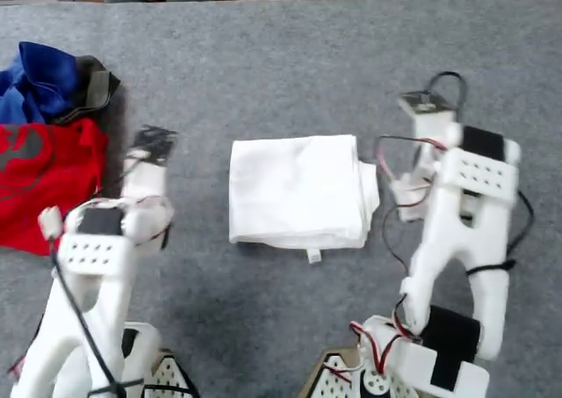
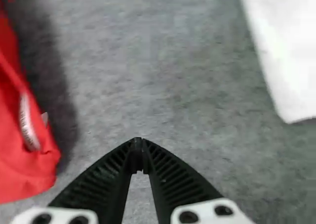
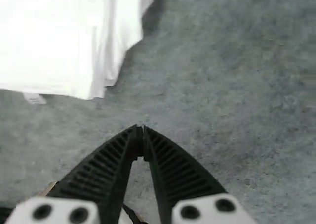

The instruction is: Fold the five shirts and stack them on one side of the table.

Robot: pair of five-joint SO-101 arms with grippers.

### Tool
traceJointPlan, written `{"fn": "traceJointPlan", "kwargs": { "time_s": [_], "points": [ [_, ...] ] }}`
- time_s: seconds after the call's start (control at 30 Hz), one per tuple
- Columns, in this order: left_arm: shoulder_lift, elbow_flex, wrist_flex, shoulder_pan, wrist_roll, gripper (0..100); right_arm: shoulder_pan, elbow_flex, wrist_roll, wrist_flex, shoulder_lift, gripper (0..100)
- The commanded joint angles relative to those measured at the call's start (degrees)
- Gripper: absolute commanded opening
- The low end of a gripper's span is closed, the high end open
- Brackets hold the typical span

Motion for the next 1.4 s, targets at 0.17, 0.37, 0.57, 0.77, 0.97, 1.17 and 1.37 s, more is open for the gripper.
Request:
{"fn": "traceJointPlan", "kwargs": {
  "time_s": [0.17,0.37,0.57,0.77,0.97,1.17,1.37],
  "points": [
    [2.46,3.21,-2.46,-3.74,0.09,3,17.41,16.92,7.38,-27.69,-0.75,1.5],
    [15.38,2.68,-4.75,5.85,0.26,3,22.86,23.87,17.32,-42.37,6.37,1.5],
    [28.31,0.84,-7.65,13.41,6.77,3,32.70,15.78,23.38,-42.99,14.81,1.5],
    [29.19,0.04,-6.51,24.31,7.38,3,41.85,7.25,32.62,-42.73,24.66,1.4],
    [28.66,-0.84,-6.77,32.22,10.73,3,44.31,4.62,34.37,-42.20,25.01,1.4],
    [29.27,-10.33,-3.08,17.71,10.99,3,37.80,3.82,34.11,-29.80,14.46,1.5],
    [33.14,-15.78,-6.07,-1.80,9.58,3,26.02,4.18,27.34,-25.67,7.52,1.5]
  ]
}}
